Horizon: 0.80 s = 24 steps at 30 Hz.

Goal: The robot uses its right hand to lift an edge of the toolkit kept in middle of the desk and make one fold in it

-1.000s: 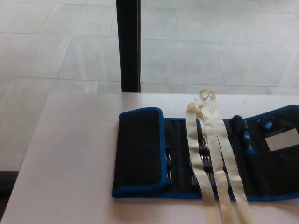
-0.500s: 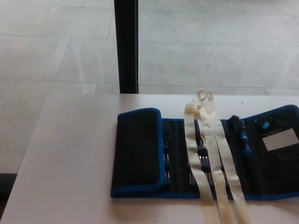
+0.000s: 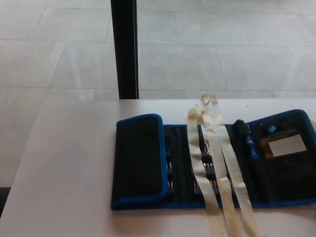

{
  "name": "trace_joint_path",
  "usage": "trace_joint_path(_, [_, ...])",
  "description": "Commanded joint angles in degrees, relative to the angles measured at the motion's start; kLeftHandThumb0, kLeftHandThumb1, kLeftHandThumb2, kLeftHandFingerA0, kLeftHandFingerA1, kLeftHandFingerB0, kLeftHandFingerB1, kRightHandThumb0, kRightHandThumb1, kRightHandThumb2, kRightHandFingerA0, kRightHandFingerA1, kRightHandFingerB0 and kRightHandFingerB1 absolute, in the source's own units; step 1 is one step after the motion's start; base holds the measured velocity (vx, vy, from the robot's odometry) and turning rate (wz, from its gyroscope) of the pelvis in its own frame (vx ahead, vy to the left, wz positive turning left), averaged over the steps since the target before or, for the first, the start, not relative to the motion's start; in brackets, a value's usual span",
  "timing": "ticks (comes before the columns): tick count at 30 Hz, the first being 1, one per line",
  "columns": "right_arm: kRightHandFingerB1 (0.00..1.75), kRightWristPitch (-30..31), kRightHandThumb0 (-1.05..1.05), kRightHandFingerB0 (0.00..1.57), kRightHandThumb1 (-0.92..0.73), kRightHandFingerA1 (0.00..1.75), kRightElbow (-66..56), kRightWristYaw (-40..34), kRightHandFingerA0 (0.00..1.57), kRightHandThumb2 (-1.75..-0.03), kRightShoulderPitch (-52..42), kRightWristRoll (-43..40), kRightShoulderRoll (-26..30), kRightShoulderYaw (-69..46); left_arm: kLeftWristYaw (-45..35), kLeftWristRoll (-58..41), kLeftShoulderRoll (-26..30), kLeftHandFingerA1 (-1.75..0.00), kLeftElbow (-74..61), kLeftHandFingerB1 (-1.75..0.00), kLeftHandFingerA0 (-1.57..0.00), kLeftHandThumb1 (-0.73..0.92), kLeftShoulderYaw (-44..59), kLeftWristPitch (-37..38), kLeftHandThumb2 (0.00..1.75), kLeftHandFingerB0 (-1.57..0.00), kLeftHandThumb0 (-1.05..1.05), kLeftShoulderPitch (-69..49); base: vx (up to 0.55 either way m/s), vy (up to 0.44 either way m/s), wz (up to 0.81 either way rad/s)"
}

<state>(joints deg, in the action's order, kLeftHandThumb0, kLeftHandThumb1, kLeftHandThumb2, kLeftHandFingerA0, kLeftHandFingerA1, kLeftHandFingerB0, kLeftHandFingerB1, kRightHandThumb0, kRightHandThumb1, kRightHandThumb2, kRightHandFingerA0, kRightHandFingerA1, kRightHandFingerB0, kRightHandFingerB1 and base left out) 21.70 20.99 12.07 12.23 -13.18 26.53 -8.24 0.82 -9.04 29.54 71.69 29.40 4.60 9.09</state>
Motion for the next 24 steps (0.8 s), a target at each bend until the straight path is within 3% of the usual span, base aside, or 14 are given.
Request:
trace_joint_path(1, [0.43,4.65,-0.56,0.51,-0.74,0.5,-0.4,0.03,0.6,-0.63,1.68,-1.13,-4.25,0.01,0.46,-0.52,1.48,-0.8,0.75,-0.5,-0.71,0.52,-0.25,1.05,0.56,-0.59,-0.61,-0.24,0.0,0.0,0.0])
trace_joint_path(2, [0.43,4.76,-0.56,0.52,-0.73,0.51,-0.51,-0.57,0.61,-0.62,1.96,-1.44,-5.29,-0.67,0.37,-0.44,1.46,-0.78,0.63,-0.5,-0.68,0.52,-0.44,1.15,0.56,-0.59,-0.61,-0.33,0.0,0.0,0.0])
trace_joint_path(3, [0.44,4.52,-0.55,0.5,-0.74,0.52,-0.72,-0.61,0.59,-0.62,1.99,-1.64,-5.9,-0.98,0.31,-0.5,1.41,-0.79,0.5,-0.6,-0.65,0.39,-0.46,1.2,0.83,-0.53,-0.63,-0.4,0.0,0.0,0.0])
trace_joint_path(4, [0.43,4.4,-0.56,0.49,-0.75,0.51,-1.19,-0.49,0.6,-0.62,2.02,-1.79,-6.43,-1.09,0.46,-0.59,1.35,-0.75,0.41,-0.48,-0.65,0.52,-0.44,1.05,0.56,-0.56,-0.61,-0.39,0.0,0.0,0.0])
trace_joint_path(17, [0.43,5.22,-0.55,0.5,-0.74,0.5,-9.86,-3.32,0.67,-0.62,4.26,-2.68,-12.85,-4.77,0.52,-0.12,1.65,-0.75,0.46,-0.5,-0.66,0.53,-1.62,1.49,0.56,-0.61,-0.63,-1.13,0.0,0.0,-0.02])
trace_joint_path(18, [0.43,4.87,-0.58,0.54,-0.73,0.49,-11.62,-4.6,0.67,-0.62,4.33,-2.48,-13.74,-5.19,0.13,-0.22,1.63,-0.78,0.28,-0.61,-0.65,0.4,-1.7,1.56,0.84,-0.54,-0.65,-1.31,0.0,0.0,0.0])
trace_joint_path(19, [0.43,4.98,-0.58,0.54,-0.73,0.49,-11.75,-4.58,0.67,-0.62,4.32,-2.35,-13.86,-5.29,0.14,-0.26,1.64,-0.78,0.28,-0.61,-0.65,0.4,-1.74,1.56,0.84,-0.54,-0.65,-1.32,0.0,0.0,0.0])
trace_joint_path(20, [0.44,4.29,-0.58,0.54,-0.73,0.49,-12.45,-4.73,0.69,-0.62,4.18,-1.98,-14.24,-5.39,0.17,-0.68,1.51,-0.79,0.28,-0.51,-0.7,0.52,-1.46,1.68,0.56,-0.6,-0.63,-1.36,0.0,0.0,0.0])
trace_joint_path(24, [0.44,3.53,-0.57,0.58,-0.73,0.48,-16.37,-6.51,0.71,-0.62,3.34,-1.07,-15.75,-5.57,0.32,-0.55,1.54,-0.78,0.52,-0.51,-0.68,0.53,-1.82,1.59,0.56,-0.61,-0.63,-1.5,0.0,0.0,0.0])
